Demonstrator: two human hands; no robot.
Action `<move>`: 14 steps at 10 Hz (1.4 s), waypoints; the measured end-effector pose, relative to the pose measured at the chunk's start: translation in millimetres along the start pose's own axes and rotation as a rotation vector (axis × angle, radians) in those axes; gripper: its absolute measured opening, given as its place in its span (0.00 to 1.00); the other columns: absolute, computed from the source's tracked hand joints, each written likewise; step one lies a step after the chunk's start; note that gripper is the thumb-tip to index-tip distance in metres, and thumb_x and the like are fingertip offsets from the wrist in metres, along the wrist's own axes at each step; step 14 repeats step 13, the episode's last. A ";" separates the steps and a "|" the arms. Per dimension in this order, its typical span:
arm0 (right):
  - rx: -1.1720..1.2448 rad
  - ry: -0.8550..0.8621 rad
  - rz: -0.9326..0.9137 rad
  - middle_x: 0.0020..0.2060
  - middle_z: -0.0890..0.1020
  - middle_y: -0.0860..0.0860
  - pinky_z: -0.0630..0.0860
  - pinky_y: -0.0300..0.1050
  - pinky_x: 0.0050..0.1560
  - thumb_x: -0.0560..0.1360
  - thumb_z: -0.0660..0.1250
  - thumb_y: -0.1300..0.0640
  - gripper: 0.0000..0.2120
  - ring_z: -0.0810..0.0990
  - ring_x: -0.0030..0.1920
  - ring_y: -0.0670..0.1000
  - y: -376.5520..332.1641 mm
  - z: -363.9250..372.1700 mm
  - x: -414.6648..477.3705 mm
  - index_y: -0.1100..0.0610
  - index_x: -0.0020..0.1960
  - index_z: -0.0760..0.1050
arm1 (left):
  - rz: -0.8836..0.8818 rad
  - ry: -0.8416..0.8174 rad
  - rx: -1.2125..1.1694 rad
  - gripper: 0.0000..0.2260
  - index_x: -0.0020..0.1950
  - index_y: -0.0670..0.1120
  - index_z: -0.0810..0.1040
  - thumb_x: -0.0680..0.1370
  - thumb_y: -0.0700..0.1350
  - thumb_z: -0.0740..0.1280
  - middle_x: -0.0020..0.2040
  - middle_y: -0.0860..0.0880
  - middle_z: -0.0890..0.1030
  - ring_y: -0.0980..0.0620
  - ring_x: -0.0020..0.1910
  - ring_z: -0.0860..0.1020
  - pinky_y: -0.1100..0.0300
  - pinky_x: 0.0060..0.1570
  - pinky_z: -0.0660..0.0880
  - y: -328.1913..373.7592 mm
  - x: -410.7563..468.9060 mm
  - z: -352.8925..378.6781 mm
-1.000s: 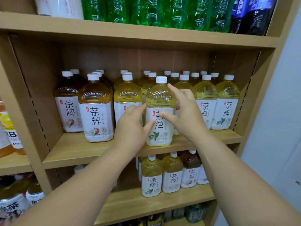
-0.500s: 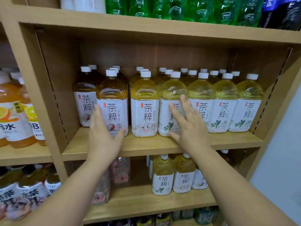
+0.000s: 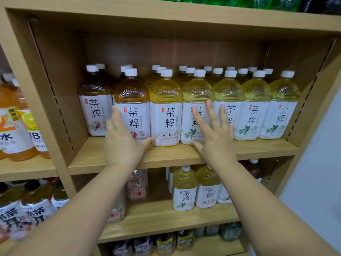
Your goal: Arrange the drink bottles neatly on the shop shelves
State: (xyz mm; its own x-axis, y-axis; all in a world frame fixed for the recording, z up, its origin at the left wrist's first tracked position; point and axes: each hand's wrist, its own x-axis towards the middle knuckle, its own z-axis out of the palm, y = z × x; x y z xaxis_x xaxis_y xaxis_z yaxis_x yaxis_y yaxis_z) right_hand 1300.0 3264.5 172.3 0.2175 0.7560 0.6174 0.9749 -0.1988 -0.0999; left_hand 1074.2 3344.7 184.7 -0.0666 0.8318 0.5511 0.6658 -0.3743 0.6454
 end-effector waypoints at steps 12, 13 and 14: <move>0.353 -0.571 0.451 0.79 0.28 0.50 0.74 0.45 0.64 0.80 0.67 0.49 0.35 0.83 0.58 0.54 41.1 103.5 -149.0 0.43 0.82 0.54 | -0.111 -0.890 -0.035 0.38 0.82 0.46 0.57 0.78 0.54 0.72 0.81 0.45 0.60 0.46 0.77 0.66 0.53 0.75 0.64 -71.2 -144.8 111.5; 0.405 -0.534 0.460 0.79 0.29 0.49 0.70 0.46 0.69 0.79 0.68 0.47 0.36 0.74 0.72 0.54 26.6 86.0 -148.4 0.43 0.82 0.55 | -0.069 -0.850 -0.001 0.36 0.82 0.49 0.61 0.77 0.54 0.72 0.80 0.44 0.62 0.46 0.76 0.66 0.56 0.75 0.63 -80.9 -139.5 73.7; 0.405 -0.534 0.460 0.79 0.29 0.49 0.70 0.46 0.69 0.79 0.68 0.47 0.36 0.74 0.72 0.54 26.6 86.0 -148.4 0.43 0.82 0.55 | -0.069 -0.850 -0.001 0.36 0.82 0.49 0.61 0.77 0.54 0.72 0.80 0.44 0.62 0.46 0.76 0.66 0.56 0.75 0.63 -80.9 -139.5 73.7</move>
